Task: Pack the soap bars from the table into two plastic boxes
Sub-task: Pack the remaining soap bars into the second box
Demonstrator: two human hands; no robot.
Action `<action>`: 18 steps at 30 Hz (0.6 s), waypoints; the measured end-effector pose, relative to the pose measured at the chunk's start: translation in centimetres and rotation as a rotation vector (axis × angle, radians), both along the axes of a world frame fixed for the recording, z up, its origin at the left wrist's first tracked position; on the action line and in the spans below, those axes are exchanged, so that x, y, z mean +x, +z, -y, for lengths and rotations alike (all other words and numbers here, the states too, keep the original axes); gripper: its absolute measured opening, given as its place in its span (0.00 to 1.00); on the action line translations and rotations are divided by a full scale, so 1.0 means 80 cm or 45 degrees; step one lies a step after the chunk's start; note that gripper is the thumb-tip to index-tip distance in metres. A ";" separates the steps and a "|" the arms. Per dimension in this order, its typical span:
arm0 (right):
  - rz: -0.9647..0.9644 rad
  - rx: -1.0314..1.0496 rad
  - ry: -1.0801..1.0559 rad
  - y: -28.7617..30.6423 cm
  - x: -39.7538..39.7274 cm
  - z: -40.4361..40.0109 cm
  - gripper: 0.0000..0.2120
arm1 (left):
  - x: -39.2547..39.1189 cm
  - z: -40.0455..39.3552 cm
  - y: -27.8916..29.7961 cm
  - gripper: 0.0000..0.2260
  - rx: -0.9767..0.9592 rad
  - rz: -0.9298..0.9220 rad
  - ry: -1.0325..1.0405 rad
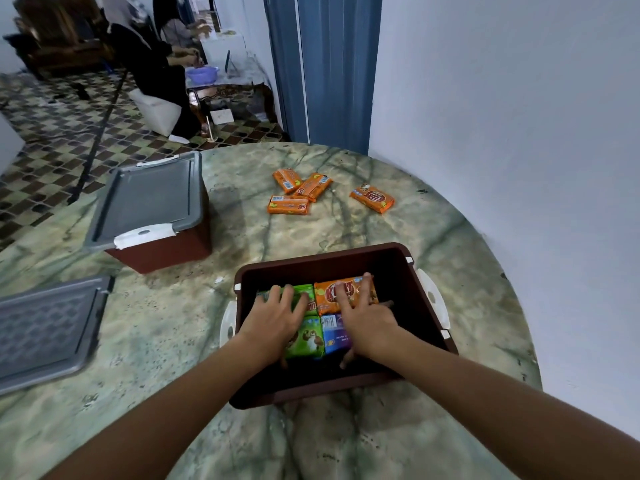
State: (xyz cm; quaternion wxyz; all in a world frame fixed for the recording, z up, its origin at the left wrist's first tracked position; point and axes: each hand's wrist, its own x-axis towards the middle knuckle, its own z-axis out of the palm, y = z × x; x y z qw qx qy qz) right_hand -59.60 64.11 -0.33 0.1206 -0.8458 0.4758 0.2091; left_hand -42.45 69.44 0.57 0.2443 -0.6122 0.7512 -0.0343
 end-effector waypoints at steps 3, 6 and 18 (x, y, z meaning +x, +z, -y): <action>0.117 0.153 -0.159 0.006 0.006 0.000 0.66 | -0.003 0.001 -0.005 0.54 -0.011 -0.022 0.033; 0.649 0.538 -0.530 0.001 -0.019 0.024 0.64 | -0.007 -0.001 -0.008 0.53 -0.042 -0.087 0.078; 1.356 0.883 -1.529 0.004 -0.002 0.028 0.19 | -0.006 0.008 -0.019 0.53 -0.116 -0.095 0.029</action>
